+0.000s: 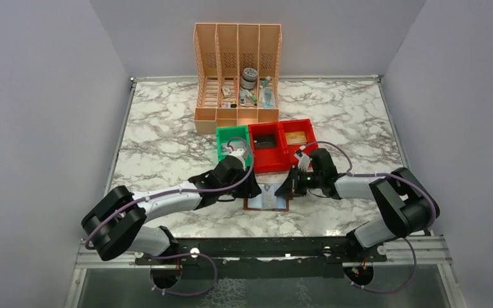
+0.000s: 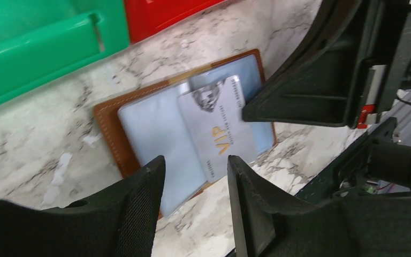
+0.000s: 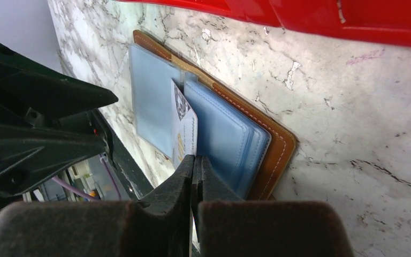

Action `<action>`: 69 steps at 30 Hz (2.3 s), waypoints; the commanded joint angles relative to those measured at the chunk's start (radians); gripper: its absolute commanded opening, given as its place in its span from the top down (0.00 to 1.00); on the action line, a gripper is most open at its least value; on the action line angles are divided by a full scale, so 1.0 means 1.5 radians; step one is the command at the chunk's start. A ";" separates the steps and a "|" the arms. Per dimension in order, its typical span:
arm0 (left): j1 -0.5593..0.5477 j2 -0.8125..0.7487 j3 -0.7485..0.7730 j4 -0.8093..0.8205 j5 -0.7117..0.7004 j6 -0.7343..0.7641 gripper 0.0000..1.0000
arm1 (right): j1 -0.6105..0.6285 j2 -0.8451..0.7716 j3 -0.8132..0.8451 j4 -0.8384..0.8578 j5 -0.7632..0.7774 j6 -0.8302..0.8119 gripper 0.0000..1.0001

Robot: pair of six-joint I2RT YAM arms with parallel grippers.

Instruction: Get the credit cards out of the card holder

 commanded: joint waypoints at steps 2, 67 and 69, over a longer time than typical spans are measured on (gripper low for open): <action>-0.011 0.062 0.016 0.102 0.069 0.012 0.56 | -0.001 0.012 -0.010 0.026 -0.011 0.012 0.99; 0.241 -0.317 -0.043 -0.340 -0.128 -0.006 0.15 | 0.253 0.009 0.460 -0.193 0.445 -0.479 0.99; 0.241 -0.349 -0.059 -0.337 -0.127 -0.025 0.15 | 0.271 0.054 0.500 -0.208 0.474 -0.516 0.99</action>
